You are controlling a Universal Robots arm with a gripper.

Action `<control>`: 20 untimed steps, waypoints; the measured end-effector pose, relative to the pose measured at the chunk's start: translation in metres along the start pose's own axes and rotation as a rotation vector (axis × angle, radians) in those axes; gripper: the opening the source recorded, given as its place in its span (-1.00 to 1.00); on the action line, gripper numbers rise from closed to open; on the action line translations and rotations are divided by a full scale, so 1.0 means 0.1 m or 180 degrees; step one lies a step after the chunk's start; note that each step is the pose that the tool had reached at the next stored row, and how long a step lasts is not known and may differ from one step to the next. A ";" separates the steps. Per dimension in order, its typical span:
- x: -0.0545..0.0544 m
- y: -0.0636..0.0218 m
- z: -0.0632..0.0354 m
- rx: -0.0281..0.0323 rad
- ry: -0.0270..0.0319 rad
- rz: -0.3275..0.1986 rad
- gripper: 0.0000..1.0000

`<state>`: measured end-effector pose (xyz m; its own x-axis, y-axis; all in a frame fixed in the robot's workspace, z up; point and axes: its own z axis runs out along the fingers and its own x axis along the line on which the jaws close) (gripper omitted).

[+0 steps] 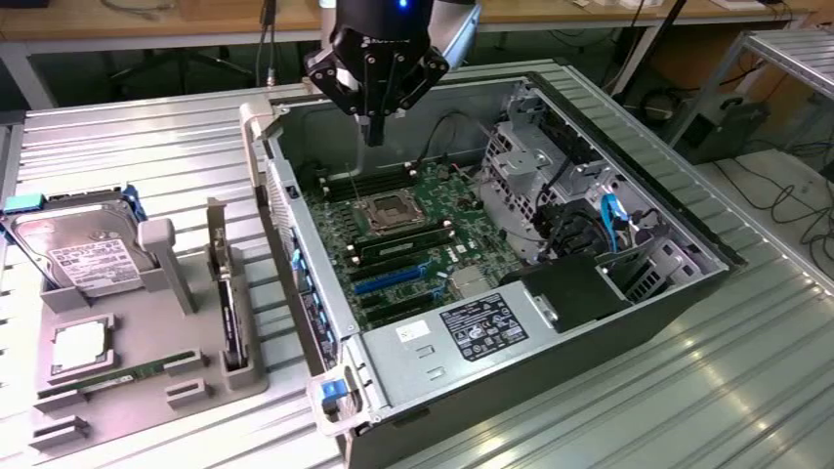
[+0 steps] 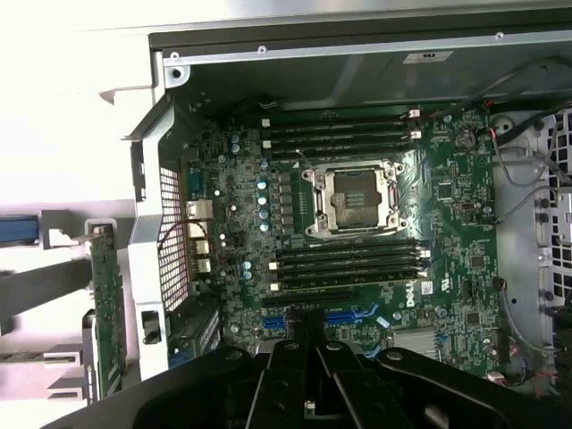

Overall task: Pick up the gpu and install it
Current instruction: 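Reach for the gpu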

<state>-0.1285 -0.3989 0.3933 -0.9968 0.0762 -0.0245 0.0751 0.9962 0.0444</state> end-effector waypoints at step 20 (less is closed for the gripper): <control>0.03 -0.003 -0.001 0.0000 0.0000 0.0000 -0.79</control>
<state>-0.1320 -0.3989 0.3933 -0.9968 0.0762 -0.0244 0.0750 0.9962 0.0444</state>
